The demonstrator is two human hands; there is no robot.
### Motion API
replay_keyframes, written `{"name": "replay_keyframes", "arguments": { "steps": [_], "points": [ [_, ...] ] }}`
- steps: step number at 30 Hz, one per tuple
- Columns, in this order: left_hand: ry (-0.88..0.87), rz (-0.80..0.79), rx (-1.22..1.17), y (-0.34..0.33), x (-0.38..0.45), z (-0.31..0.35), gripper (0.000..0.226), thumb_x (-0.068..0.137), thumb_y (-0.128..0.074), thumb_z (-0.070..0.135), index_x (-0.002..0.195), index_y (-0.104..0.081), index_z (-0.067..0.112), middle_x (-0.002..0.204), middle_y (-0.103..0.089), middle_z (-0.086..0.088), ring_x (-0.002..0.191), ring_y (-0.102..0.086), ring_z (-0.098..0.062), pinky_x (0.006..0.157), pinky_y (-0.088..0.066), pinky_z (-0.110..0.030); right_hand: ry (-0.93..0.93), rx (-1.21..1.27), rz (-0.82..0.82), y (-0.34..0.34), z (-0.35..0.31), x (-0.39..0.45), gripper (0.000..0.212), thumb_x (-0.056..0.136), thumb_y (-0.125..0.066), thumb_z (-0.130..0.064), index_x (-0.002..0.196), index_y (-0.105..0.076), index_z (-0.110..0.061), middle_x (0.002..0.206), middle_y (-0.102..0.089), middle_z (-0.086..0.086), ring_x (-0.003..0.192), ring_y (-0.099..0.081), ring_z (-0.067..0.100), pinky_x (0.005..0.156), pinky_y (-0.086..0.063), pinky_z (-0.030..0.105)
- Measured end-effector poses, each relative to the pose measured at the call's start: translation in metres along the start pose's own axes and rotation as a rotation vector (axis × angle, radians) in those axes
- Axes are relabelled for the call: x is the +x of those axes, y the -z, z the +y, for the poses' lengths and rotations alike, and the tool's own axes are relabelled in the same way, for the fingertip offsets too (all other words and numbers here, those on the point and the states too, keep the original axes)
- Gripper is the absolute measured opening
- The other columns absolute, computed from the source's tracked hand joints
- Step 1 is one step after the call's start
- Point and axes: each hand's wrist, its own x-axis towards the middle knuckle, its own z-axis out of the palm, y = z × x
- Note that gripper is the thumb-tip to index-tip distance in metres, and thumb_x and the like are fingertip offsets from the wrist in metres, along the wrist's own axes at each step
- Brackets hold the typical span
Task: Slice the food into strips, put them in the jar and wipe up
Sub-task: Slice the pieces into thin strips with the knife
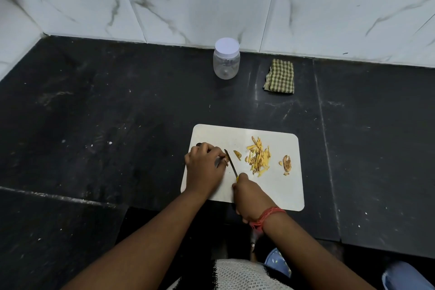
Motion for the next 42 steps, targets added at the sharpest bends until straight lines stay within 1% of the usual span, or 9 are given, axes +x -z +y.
{"name": "replay_keyframes", "arguments": {
  "steps": [3,7,10,18,25,28,32,37,42],
  "points": [
    [0.044,0.022,-0.017,-0.002,0.000,0.003,0.004,0.085,-0.069,0.030,0.087,-0.069,0.027,0.097,-0.058,0.006,0.096,-0.050,-0.023,0.086,-0.032,-0.039,0.015,-0.081,-0.002,-0.005,0.004,0.005,0.029,0.087,-0.050,0.009,0.103,-0.034,-0.009,0.073,-0.050,0.004,0.088,-0.064,0.029,0.038,-0.024,0.020],
    [0.049,0.050,-0.003,-0.004,0.000,0.004,0.003,0.085,-0.070,0.029,0.087,-0.068,0.029,0.096,-0.058,0.007,0.095,-0.051,-0.022,0.086,-0.033,-0.039,0.017,-0.126,0.039,-0.012,0.013,0.002,0.029,0.090,-0.045,0.006,0.118,-0.039,0.002,0.091,-0.063,0.012,0.086,-0.063,0.027,0.041,-0.020,0.020],
    [0.030,0.038,0.012,-0.004,-0.002,0.002,0.003,0.086,-0.069,0.031,0.089,-0.069,0.029,0.098,-0.057,0.007,0.097,-0.049,-0.020,0.088,-0.033,-0.039,0.004,-0.072,0.053,-0.011,0.016,-0.003,0.027,0.093,-0.041,0.004,0.120,-0.039,0.003,0.104,-0.064,0.020,0.093,-0.064,0.032,0.052,-0.031,0.026],
    [0.043,0.044,0.015,-0.004,-0.004,0.006,0.002,0.087,-0.068,0.030,0.088,-0.068,0.029,0.098,-0.056,0.006,0.096,-0.048,-0.021,0.090,-0.036,-0.041,-0.009,-0.050,0.014,-0.011,0.016,-0.007,0.031,0.092,-0.040,0.005,0.124,-0.037,0.004,0.107,-0.064,0.020,0.095,-0.063,0.032,0.062,-0.033,0.027],
    [0.059,0.047,-0.001,-0.005,-0.003,0.005,0.005,0.090,-0.066,0.031,0.094,-0.069,0.031,0.100,-0.057,0.008,0.098,-0.049,-0.019,0.092,-0.035,-0.040,-0.031,0.018,-0.018,-0.012,0.027,-0.028,0.024,0.095,-0.035,0.000,0.119,-0.040,-0.003,0.100,-0.063,0.015,0.083,-0.061,0.029,0.062,-0.035,0.027],
    [0.054,0.043,-0.019,-0.004,-0.003,0.004,0.007,0.092,-0.064,0.031,0.097,-0.070,0.031,0.102,-0.057,0.009,0.100,-0.048,-0.018,0.093,-0.033,-0.039,-0.027,0.207,0.004,-0.008,0.026,-0.030,0.012,0.101,-0.033,-0.014,0.104,-0.044,-0.016,0.077,-0.054,0.002,0.054,-0.054,0.014,0.042,-0.036,0.021],
    [0.067,0.029,-0.021,-0.002,-0.003,0.006,0.008,0.093,-0.064,0.031,0.099,-0.069,0.030,0.105,-0.058,0.009,0.103,-0.047,-0.017,0.096,-0.031,-0.037,-0.046,0.306,0.023,-0.002,0.022,-0.028,0.012,0.102,-0.033,-0.023,0.098,-0.039,-0.014,0.067,-0.054,0.011,0.026,-0.039,0.003,0.032,-0.033,0.020],
    [0.070,0.011,-0.031,0.000,-0.003,0.006,0.011,0.093,-0.064,0.033,0.102,-0.069,0.031,0.108,-0.058,0.009,0.105,-0.047,-0.016,0.096,-0.030,-0.035,-0.060,0.344,0.026,0.009,0.015,-0.022,0.017,0.103,-0.032,-0.028,0.100,-0.039,-0.013,0.066,-0.056,0.012,0.034,-0.042,0.013,0.034,-0.035,0.020],
    [0.083,0.016,-0.041,0.000,-0.002,0.005,0.012,0.091,-0.066,0.034,0.102,-0.070,0.030,0.107,-0.059,0.009,0.105,-0.048,-0.018,0.095,-0.031,-0.036,-0.036,0.303,0.018,0.008,0.003,-0.017,0.013,0.102,-0.034,-0.022,0.102,-0.040,-0.011,0.069,-0.051,0.001,0.034,-0.037,0.006,0.032,-0.030,0.016]
  ]
}}
